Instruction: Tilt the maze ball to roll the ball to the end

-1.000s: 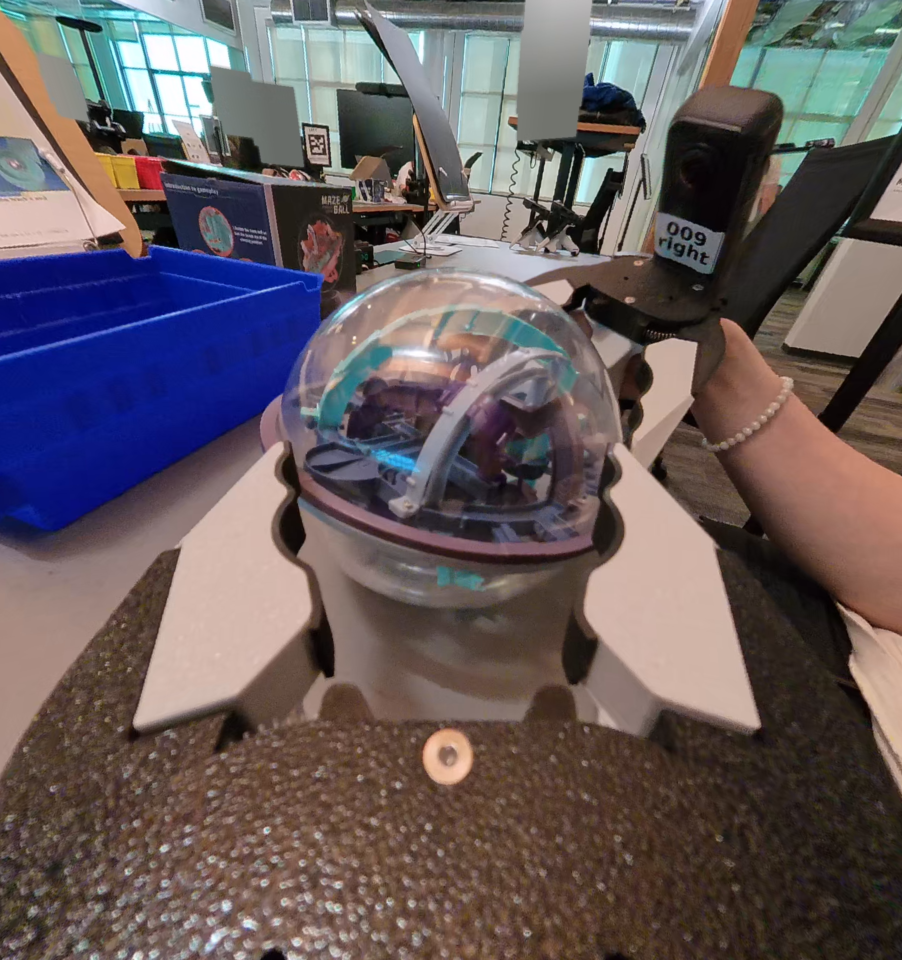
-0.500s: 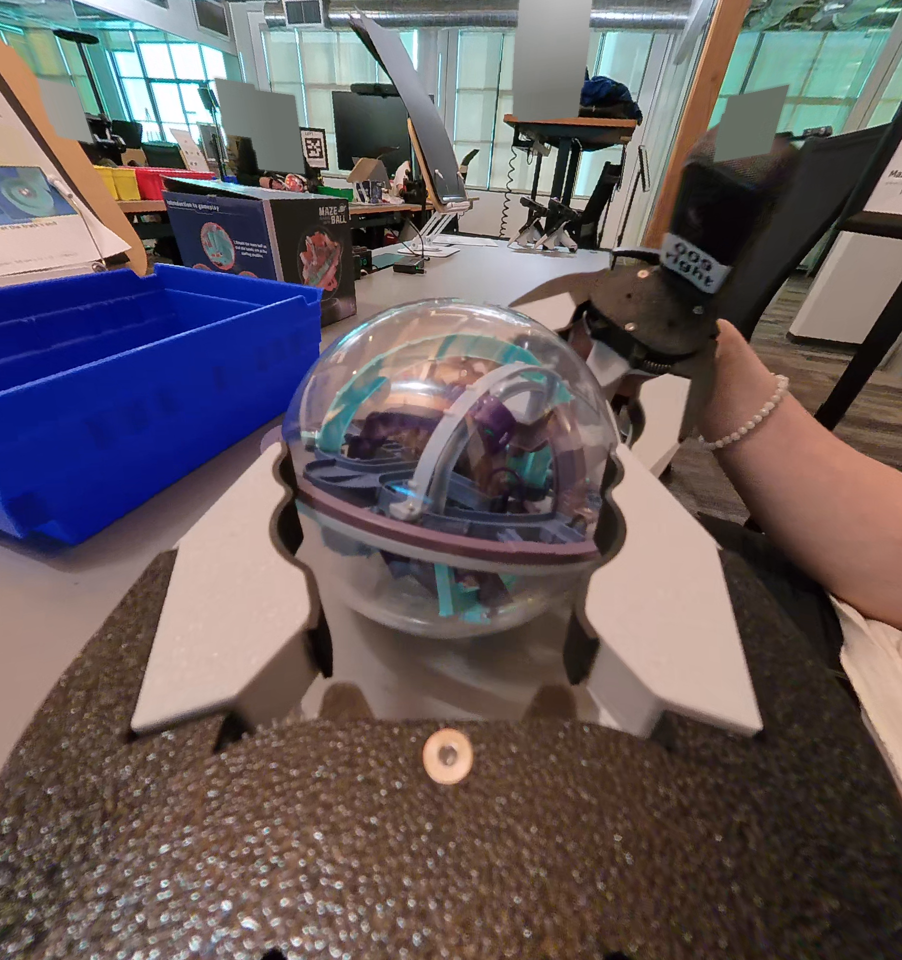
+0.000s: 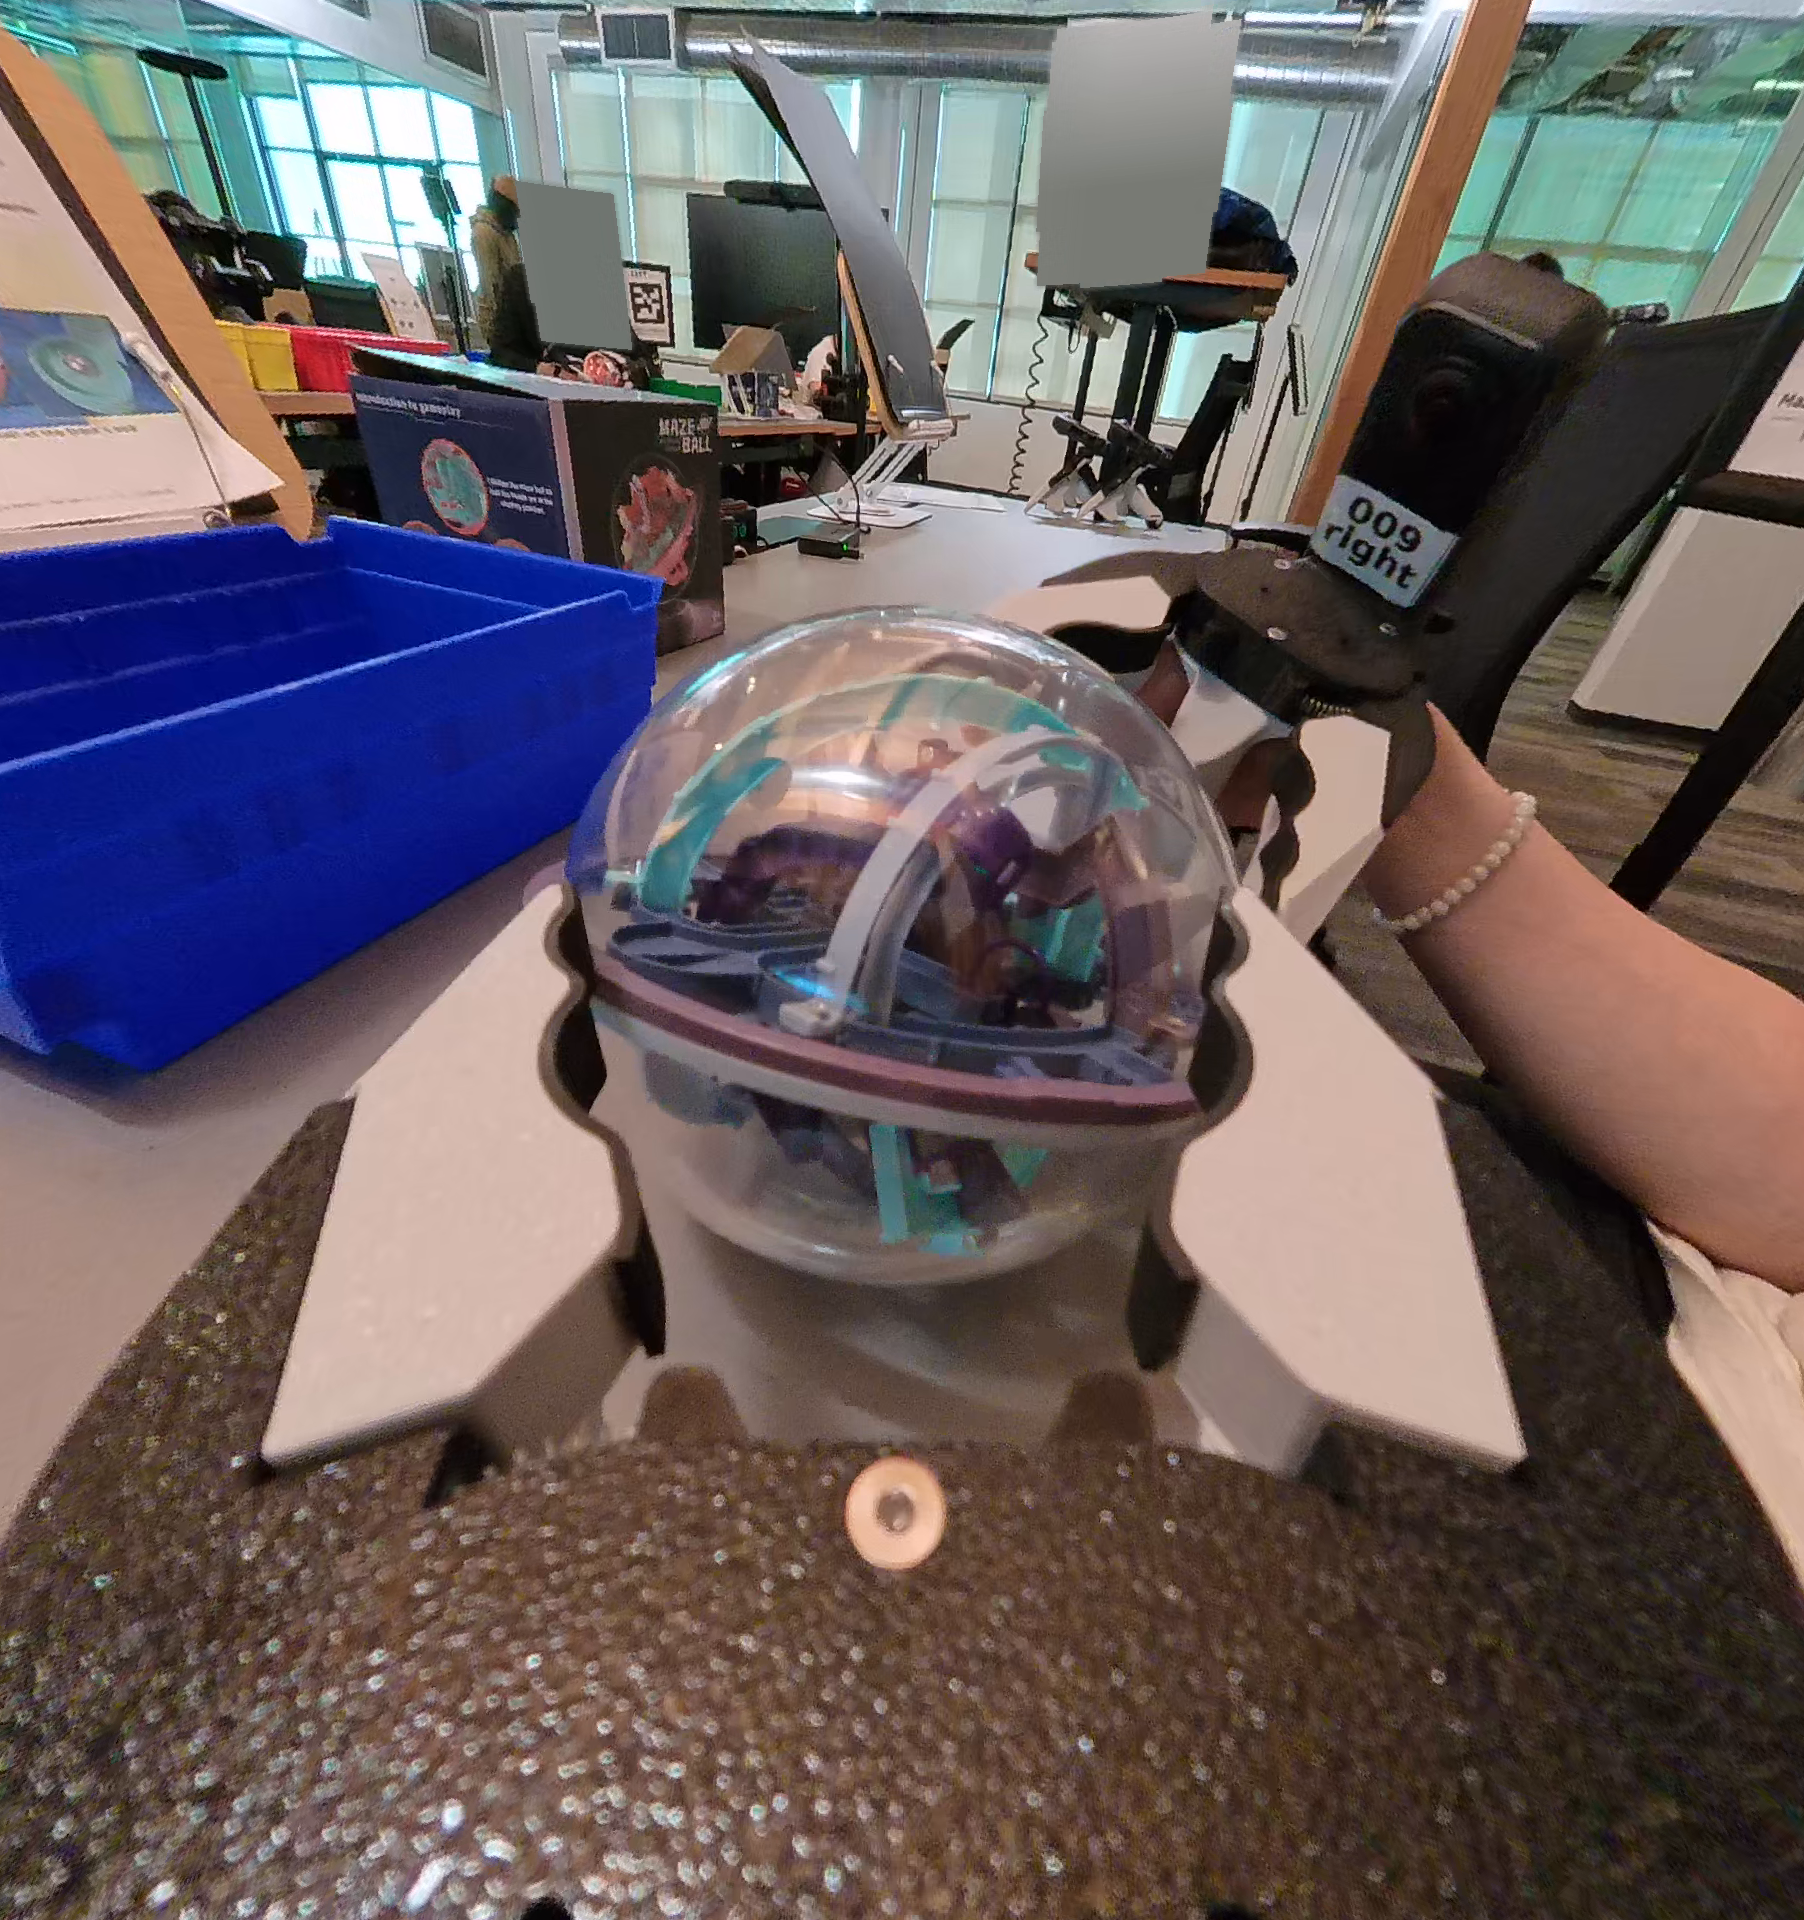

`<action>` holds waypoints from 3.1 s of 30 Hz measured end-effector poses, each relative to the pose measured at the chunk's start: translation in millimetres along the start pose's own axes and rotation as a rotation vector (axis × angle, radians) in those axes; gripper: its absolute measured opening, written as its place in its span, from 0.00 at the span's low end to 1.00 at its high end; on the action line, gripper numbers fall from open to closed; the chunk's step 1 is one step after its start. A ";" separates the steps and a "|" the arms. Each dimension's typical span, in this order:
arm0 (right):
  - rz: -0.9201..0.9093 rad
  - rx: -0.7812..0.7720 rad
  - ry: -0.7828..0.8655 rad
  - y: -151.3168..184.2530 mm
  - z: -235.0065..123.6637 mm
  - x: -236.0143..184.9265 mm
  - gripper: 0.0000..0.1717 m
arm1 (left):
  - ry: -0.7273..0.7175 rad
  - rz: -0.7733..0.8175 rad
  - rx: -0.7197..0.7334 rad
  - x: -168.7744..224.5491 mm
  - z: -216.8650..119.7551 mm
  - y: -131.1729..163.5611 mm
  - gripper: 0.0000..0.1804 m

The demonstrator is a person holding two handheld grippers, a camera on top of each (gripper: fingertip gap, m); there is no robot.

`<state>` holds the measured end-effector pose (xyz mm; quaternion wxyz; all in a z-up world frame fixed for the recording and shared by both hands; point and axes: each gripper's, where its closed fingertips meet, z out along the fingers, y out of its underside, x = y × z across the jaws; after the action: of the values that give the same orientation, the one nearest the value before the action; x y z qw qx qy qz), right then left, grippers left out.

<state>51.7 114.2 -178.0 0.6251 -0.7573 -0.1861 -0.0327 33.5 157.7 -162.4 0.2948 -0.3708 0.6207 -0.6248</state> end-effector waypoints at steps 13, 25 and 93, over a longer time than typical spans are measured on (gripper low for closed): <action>0.038 -0.159 0.057 24.7 -2.2 7.3 0.61 | -0.185 -0.078 0.006 -29.5 -6.3 -3.9 0.72; -0.048 0.028 0.150 -11.2 -1.1 23.1 0.70 | -0.121 -0.234 -0.015 -28.7 -2.2 7.4 0.74; 0.309 -0.045 0.135 4.4 84.3 -18.2 0.87 | -0.226 -0.033 -0.052 -35.9 -29.5 -14.7 0.75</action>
<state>20.8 190.0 -205.5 0.6166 -0.7869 -0.0240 0.0088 30.2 204.7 -150.0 0.3431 -0.4565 0.5931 -0.5675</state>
